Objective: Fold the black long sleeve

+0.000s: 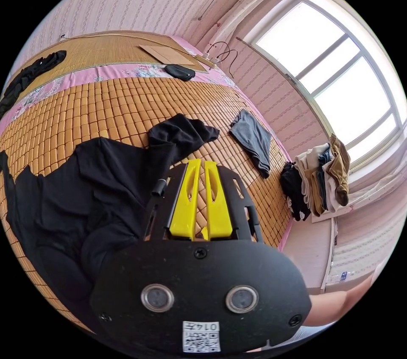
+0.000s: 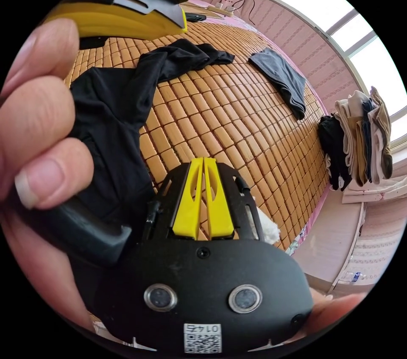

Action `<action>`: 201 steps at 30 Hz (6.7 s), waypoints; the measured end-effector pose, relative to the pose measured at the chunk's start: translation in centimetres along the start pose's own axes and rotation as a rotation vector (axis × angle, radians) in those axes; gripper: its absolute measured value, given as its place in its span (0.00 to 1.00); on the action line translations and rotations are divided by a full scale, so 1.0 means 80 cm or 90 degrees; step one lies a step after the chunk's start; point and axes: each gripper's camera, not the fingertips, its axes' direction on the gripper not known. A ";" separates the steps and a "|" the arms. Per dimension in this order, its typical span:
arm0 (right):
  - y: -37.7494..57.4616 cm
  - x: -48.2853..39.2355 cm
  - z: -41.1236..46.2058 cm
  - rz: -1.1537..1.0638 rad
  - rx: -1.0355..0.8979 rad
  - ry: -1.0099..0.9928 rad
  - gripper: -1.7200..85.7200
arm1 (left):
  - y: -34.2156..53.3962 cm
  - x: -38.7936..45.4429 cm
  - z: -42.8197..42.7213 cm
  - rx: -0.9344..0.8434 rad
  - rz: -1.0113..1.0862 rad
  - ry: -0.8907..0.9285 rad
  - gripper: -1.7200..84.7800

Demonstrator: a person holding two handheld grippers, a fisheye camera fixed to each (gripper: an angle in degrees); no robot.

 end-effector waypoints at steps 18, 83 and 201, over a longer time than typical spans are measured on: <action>-0.089 0.104 -0.004 -0.027 -0.162 -0.234 0.01 | -0.055 -0.009 0.058 -0.090 0.081 -0.177 0.10; -0.108 0.312 0.068 -0.220 0.150 -0.248 0.17 | -0.045 -0.034 0.117 -0.138 0.130 -0.167 0.01; 0.164 0.132 0.000 -0.422 -0.321 -0.202 0.02 | 0.443 -0.113 -0.253 -0.361 -0.242 -0.237 0.02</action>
